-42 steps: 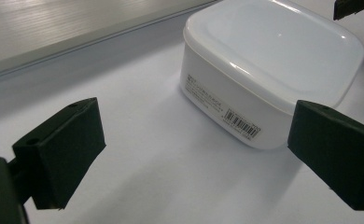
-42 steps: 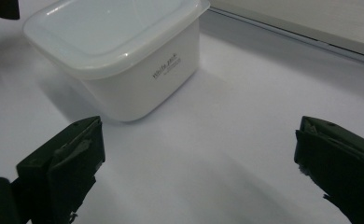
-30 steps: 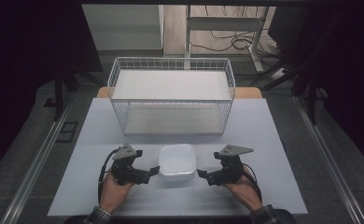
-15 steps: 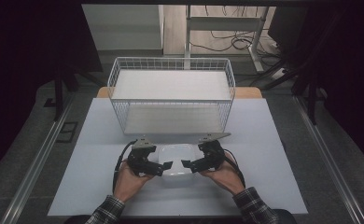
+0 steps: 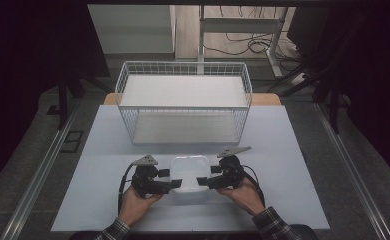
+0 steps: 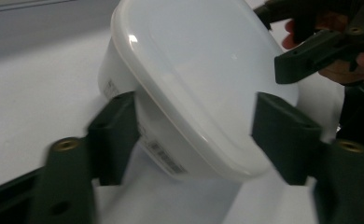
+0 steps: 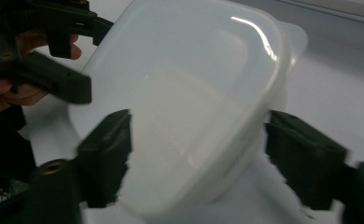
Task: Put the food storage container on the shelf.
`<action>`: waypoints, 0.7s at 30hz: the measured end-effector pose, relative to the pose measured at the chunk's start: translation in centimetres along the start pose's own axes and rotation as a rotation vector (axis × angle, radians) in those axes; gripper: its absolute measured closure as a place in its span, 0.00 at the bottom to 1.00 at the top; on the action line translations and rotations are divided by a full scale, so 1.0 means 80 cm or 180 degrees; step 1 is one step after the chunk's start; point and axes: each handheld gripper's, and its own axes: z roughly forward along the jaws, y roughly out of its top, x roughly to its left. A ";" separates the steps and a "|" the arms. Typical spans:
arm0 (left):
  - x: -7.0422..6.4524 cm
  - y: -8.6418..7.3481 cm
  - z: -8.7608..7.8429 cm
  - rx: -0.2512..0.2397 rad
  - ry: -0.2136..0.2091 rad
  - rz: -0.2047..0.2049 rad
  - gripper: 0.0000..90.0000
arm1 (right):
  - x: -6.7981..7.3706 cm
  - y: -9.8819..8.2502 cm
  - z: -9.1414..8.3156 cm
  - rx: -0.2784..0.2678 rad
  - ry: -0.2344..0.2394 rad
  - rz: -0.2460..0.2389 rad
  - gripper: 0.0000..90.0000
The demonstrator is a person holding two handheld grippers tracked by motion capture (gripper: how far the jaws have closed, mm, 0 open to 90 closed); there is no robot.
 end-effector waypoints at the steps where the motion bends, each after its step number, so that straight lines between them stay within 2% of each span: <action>1: -0.003 0.000 -0.003 -0.0025 0.0055 0.0028 0.47 | 0.001 -0.003 -0.006 -0.0016 -0.0018 0.0015 0.42; 2: -0.005 0.001 -0.005 -0.0004 0.0087 0.0034 0.52 | 0.003 -0.005 -0.011 -0.0054 -0.0052 0.0023 0.50; 3: -0.005 0.001 -0.005 -0.0004 0.0087 0.0034 0.54 | 0.003 -0.005 -0.011 -0.0054 -0.0052 0.0023 0.50; 4: -0.007 0.000 -0.009 -0.0033 0.0095 0.0036 0.58 | 0.007 -0.007 -0.021 -0.0062 -0.0108 -0.0019 0.59; 6: -0.008 -0.002 -0.011 -0.0050 0.0088 0.0008 0.64 | 0.008 -0.008 -0.024 -0.0062 -0.0115 -0.0008 0.63; 9: -0.009 -0.002 -0.017 -0.0052 0.0099 -0.0087 0.70 | 0.006 -0.010 -0.029 -0.0120 -0.0051 0.0247 0.73; 11: -0.010 -0.002 -0.018 -0.0086 0.0108 -0.0104 0.75 | 0.007 -0.010 -0.030 -0.0153 -0.0060 0.0281 0.75; 13: -0.009 -0.002 -0.021 -0.0170 0.0127 -0.0154 0.84 | 0.009 -0.010 -0.034 -0.0242 -0.0159 0.0302 0.85; 14: -0.009 -0.003 -0.020 -0.0183 0.0174 -0.0119 0.88 | 0.010 -0.011 -0.034 -0.0262 -0.0231 0.0283 0.86; 15: -0.010 -0.003 -0.019 -0.0207 0.0208 -0.0115 0.88 | 0.013 -0.011 -0.032 -0.0245 -0.0319 0.0178 0.86; 17: -0.007 -0.003 -0.019 -0.0222 0.0199 -0.0148 0.88 | 0.015 -0.012 -0.030 -0.0310 -0.0371 0.0181 0.86; 20: -0.006 -0.004 -0.018 -0.0259 0.0191 -0.0187 0.88 | 0.015 -0.013 -0.030 -0.0343 -0.0373 0.0179 0.86; 21: -0.007 -0.003 -0.018 -0.0268 0.0232 -0.0179 0.88 | 0.015 -0.014 -0.029 -0.0387 -0.0383 0.0188 0.86</action>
